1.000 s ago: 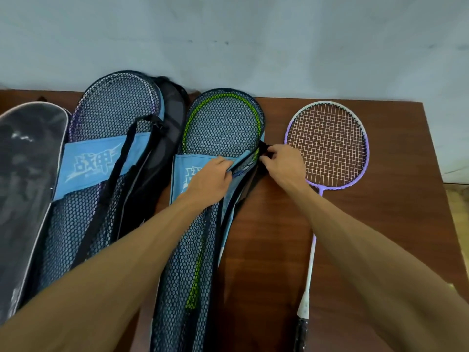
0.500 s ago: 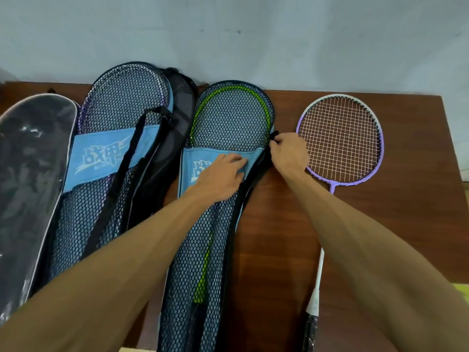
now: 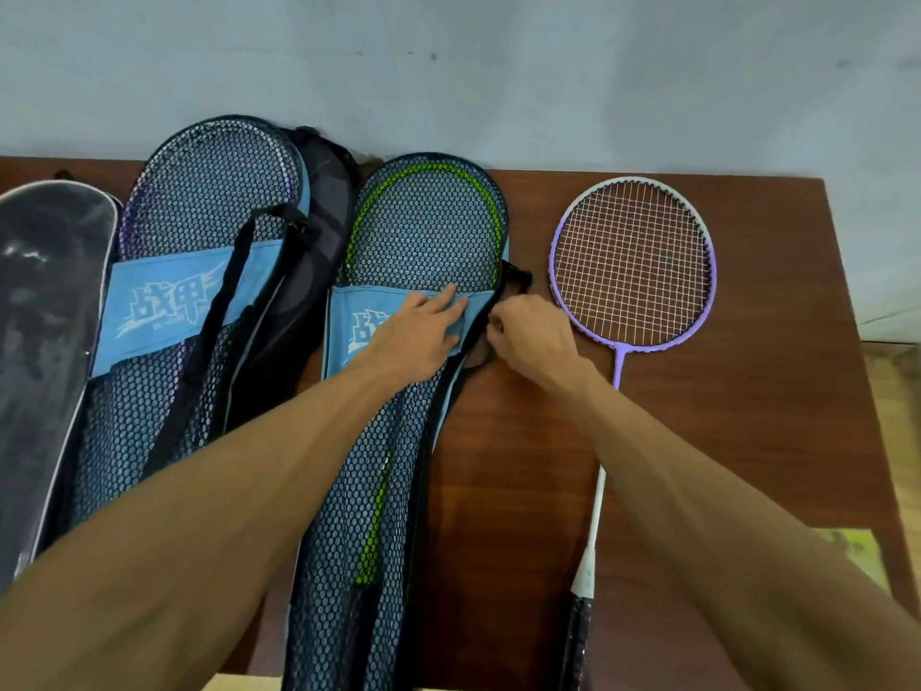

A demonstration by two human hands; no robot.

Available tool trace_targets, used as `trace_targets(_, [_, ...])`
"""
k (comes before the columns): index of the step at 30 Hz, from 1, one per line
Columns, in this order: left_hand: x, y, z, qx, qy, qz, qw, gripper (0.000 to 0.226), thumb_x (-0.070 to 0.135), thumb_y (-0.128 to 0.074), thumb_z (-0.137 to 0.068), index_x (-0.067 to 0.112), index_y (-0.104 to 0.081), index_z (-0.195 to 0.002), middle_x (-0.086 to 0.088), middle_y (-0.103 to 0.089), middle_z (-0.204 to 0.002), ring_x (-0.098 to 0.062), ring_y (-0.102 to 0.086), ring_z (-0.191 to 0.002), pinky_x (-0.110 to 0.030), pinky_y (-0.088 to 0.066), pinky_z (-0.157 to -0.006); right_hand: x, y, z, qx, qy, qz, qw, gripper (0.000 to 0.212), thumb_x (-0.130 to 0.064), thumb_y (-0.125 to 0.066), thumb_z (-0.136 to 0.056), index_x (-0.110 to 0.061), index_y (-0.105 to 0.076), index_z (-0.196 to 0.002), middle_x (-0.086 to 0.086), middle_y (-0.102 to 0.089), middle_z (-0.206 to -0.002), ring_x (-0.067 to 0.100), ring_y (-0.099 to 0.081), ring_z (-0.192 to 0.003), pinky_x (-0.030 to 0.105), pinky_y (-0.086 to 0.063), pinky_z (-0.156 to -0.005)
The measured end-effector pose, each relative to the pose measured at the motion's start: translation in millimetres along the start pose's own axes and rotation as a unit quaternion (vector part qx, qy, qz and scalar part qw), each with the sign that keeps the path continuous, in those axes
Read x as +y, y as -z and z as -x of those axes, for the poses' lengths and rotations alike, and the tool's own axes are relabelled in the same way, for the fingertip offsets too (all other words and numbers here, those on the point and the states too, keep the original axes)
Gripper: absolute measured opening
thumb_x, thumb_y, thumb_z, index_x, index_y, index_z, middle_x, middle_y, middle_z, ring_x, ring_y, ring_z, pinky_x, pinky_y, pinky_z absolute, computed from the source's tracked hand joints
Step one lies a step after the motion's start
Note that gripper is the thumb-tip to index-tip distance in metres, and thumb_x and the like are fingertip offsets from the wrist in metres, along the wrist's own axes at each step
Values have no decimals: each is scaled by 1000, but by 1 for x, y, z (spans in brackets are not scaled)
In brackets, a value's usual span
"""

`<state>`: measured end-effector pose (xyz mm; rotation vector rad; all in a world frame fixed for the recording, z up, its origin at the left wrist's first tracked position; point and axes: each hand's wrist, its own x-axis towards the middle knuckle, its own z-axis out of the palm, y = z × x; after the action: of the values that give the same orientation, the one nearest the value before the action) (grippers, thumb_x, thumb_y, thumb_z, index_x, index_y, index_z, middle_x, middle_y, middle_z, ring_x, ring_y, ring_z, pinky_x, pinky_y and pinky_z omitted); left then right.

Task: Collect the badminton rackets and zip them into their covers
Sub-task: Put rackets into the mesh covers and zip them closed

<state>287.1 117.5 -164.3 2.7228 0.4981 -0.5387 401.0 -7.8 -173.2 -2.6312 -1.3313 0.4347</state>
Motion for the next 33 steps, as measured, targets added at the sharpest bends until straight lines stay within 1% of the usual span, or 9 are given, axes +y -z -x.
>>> trace_targets(5, [4, 2, 2, -16, 10, 2, 1000, 57, 32, -37, -101, 18, -14, -151, 1, -6, -161, -27, -20, -134, -44, -31, -110, 6, 0, 21, -5, 31, -46, 998, 25, -27, -50, -90, -15, -71, -95, 5, -71, -96, 27, -64, -91, 39, -54, -72])
trace_targets(10, [10, 3, 5, -5, 10, 12, 1000, 51, 29, -30, -103, 16, -17, -151, -1, -8, -161, -28, -20, -135, -42, -27, -113, 5, -1, 18, 21, -116, -206, 971, 21, -26, -56, -86, -12, -70, -90, 7, -72, -86, 26, -65, -78, 41, -56, -73])
trace_targets(12, [8, 3, 6, 3, 11, 34, 999, 51, 32, -29, -103, 16, -20, -150, 0, -10, -160, -27, -19, -137, -41, -24, -114, 5, 2, 12, -13, -124, -237, 963, 22, -33, -62, -86, -14, -69, -95, 6, -72, -84, 24, -65, -74, 41, -56, -74])
trace_targets(15, [7, 2, 13, 12, 16, 57, 998, 55, 40, -34, -101, 18, -24, -150, 4, -14, -160, -25, -17, -139, -39, -22, -115, 2, 4, 12, -18, -121, -221, 968, 30, -33, -66, -84, -18, -67, -111, 5, -71, -99, 24, -64, -93, 40, -53, -84])
trace_targets(17, [7, 0, 20, 19, 11, 60, 998, 58, 42, -43, -97, 18, -28, -148, 4, -20, -158, -23, -20, -139, -40, -26, -114, -2, 1, 13, -20, -124, -227, 966, 27, -31, -66, -85, -19, -68, -109, 4, -71, -99, 24, -64, -97, 37, -52, -84])
trace_targets(21, [4, -6, 35, 111, 23, 78, 991, 33, 29, -58, -90, 13, -56, -118, -4, -50, -121, -23, -47, -116, -41, -46, -87, -9, -4, 15, -63, -119, -225, 965, 20, -31, -59, -90, -18, -71, -100, 5, -71, -96, 25, -64, -93, 39, -54, -79])
trace_targets(25, [10, -5, 45, 137, 53, 123, 981, 15, 23, -50, -94, 11, -56, -100, -8, -58, -103, -30, -56, -97, -41, -44, -77, -13, 0, 20, -42, -140, -210, 967, 16, -30, -54, -86, -17, -64, -86, 4, -66, -88, 26, -60, -84, 33, -46, -68])
trace_targets(29, [14, 8, 50, 167, 68, 196, 964, 12, 24, -47, -96, 14, -54, -96, -5, -59, -98, -26, -56, -88, -46, -47, -80, -19, 13, 20, 21, -77, -181, 980, 19, -31, -53, -84, -13, -51, -77, 4, -58, -81, 27, -56, -78, 35, -41, -62])
trace_targets(33, [9, 9, 56, 170, 64, 218, 959, 12, 21, -48, -96, 12, -55, -98, -5, -60, -101, -25, -58, -92, -46, -47, -84, -27, 26, 31, 8, 20, -119, 993, 19, -30, -52, -85, -16, -43, -76, -1, -48, -80, 25, -54, -77, 36, -37, -61])
